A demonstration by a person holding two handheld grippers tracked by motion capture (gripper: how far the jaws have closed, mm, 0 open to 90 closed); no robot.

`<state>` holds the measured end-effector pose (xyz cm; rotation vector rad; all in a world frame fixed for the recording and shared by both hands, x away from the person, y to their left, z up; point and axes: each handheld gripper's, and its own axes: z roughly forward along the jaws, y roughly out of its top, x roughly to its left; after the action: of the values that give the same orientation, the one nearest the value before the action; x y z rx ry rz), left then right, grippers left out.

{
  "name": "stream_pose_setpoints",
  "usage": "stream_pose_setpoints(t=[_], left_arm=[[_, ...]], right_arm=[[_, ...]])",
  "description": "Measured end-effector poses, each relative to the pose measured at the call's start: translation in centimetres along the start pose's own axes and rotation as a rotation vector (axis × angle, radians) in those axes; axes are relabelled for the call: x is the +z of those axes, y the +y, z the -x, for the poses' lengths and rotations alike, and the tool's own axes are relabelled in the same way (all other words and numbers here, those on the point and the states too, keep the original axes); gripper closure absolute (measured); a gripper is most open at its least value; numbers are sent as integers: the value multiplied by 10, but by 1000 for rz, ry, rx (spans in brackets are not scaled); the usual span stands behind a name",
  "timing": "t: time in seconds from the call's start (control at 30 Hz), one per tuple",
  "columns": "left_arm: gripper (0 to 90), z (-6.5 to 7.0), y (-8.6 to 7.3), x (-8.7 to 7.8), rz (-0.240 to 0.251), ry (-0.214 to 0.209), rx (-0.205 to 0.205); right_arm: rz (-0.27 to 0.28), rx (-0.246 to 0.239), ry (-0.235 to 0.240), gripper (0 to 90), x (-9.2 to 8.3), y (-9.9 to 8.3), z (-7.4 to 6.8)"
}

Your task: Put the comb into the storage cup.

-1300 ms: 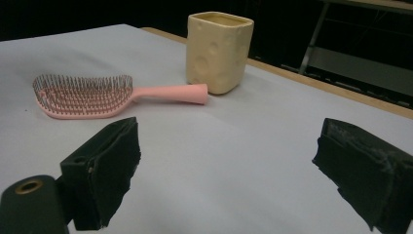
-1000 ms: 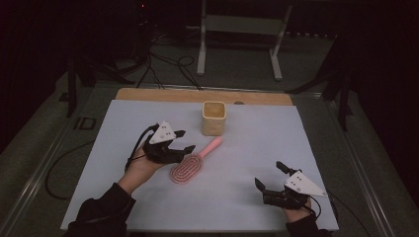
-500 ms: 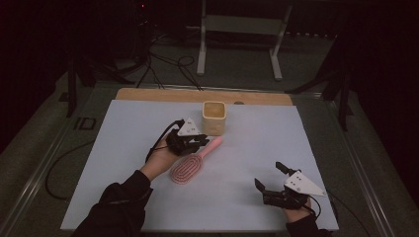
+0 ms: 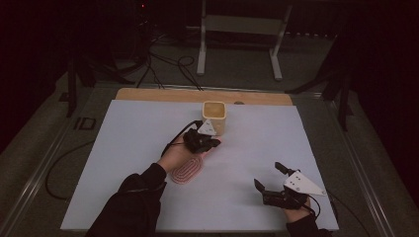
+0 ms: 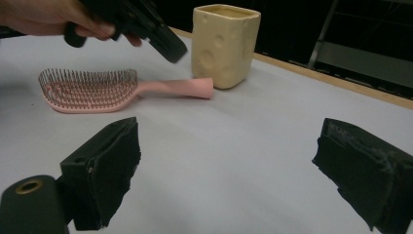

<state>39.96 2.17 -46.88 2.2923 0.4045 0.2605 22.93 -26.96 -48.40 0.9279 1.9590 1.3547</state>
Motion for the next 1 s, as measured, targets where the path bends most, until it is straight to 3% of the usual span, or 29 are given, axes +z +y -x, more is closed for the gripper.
stream_pose_setpoints(t=[0.27,0.6,1.0], left_arm=[[900,-5,6,26,-60,-6,10],[900,-11,4,46,-124,-3,1],[900,-18,-4,48,-168,23,-14]], right_arm=[[-3,2,6,91,0,-1,0],[-5,4,14,91,1,-1,0],[-9,0,17,92,1,-1,0]])
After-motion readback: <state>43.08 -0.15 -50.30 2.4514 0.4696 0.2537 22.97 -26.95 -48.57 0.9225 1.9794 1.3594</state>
